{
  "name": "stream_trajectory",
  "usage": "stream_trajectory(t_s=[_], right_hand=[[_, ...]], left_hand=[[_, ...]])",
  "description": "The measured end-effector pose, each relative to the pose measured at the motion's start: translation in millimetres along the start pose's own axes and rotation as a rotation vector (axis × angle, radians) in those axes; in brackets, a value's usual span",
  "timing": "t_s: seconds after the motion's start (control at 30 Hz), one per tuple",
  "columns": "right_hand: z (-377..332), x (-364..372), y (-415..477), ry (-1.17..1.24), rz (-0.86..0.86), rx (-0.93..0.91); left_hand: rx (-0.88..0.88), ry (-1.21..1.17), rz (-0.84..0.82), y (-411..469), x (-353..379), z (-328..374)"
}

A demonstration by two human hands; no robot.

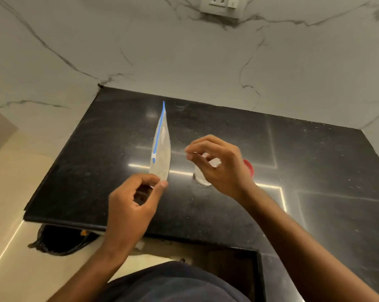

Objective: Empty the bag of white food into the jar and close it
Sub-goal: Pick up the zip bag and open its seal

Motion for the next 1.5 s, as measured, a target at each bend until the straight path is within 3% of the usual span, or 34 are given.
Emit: stream_trajectory(t_s=[0.17,0.27,0.8,1.0,1.2,1.27,1.37,1.5], right_hand=[[-19.1,39.8,46.4,-0.329,-0.416,-0.072],[-21.0,49.0,65.9,-0.491,-0.572,-0.129],[-10.2,36.7,114.0,-0.601,-0.822,-0.328],[25.2,-10.5,152.0,-0.7,-0.64,-0.166],[37.3,-0.8,147.6,-0.64,-0.535,0.067],[31.0,1.4,138.8,-0.52,-0.346,0.172],[14.2,15.8,105.1,-0.14,0.05,0.334],[3.8,56.8,71.6,0.258,0.167,0.643]], left_hand=[[-0.024,0.042,0.139,20.2,-1.8,-11.1],[0.002,0.05,0.163,32.3,2.3,-9.9],[0.141,0.176,0.23,34.6,-3.5,-21.7],[0.19,0.186,0.224,30.9,-6.0,-23.9],[0.184,0.193,0.187,48.2,-20.1,-26.2],[0.114,0.101,0.097,54.2,-30.1,-26.1],[0.013,-0.129,-0.059,70.9,-40.3,-14.8],[-0.108,-0.245,-0.194,114.8,-34.7,-5.3]])
Point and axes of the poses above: each hand's wrist, its own y-axis towards the middle knuckle, its own x-axis out of the palm, z = x × y, the point moved 2 cm from there along y, towards the middle knuckle, and after that the axes turned 15 degrees about y, right-handed, at the moved point
